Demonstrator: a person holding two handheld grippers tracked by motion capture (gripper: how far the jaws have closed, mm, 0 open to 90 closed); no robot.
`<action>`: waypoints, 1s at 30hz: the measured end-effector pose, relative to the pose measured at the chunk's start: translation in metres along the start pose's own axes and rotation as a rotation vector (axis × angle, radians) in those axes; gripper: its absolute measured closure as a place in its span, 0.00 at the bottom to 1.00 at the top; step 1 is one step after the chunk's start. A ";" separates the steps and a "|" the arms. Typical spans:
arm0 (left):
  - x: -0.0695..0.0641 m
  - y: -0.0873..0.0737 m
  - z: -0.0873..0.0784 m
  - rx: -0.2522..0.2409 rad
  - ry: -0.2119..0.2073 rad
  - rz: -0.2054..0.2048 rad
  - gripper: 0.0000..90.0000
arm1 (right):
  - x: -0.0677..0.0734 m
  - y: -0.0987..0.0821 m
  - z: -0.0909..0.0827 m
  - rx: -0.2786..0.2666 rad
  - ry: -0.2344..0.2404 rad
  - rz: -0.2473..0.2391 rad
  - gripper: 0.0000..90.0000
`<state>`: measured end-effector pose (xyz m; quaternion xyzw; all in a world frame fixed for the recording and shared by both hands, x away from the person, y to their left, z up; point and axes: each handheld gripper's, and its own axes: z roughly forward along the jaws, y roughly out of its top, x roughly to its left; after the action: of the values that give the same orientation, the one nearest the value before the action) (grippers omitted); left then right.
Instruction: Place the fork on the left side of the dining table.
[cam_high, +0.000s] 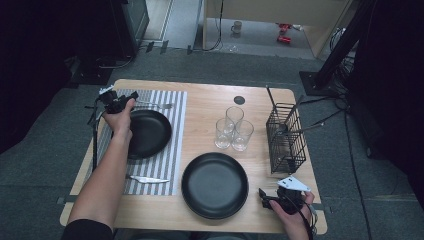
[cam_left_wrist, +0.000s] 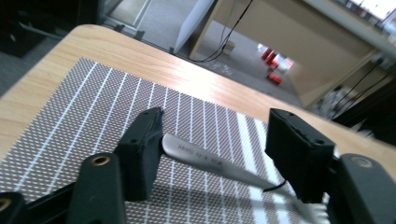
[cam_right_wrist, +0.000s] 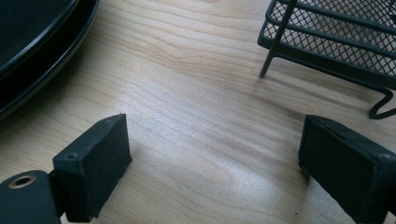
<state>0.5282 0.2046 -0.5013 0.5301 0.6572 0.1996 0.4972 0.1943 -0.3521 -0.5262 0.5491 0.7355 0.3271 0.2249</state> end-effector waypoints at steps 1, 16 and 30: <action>0.000 0.001 0.000 0.007 0.007 0.012 0.40 | 0.000 0.000 0.000 0.000 0.000 0.000 0.10; -0.008 0.006 -0.010 -0.004 -0.011 0.076 0.34 | 0.000 0.000 0.000 0.000 -0.001 0.000 0.10; -0.032 0.011 -0.042 0.036 -0.106 0.224 0.11 | 0.000 0.000 0.000 0.000 0.000 0.000 0.10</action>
<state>0.4955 0.1905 -0.4608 0.6191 0.5701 0.2138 0.4959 0.1943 -0.3522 -0.5263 0.5492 0.7354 0.3271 0.2247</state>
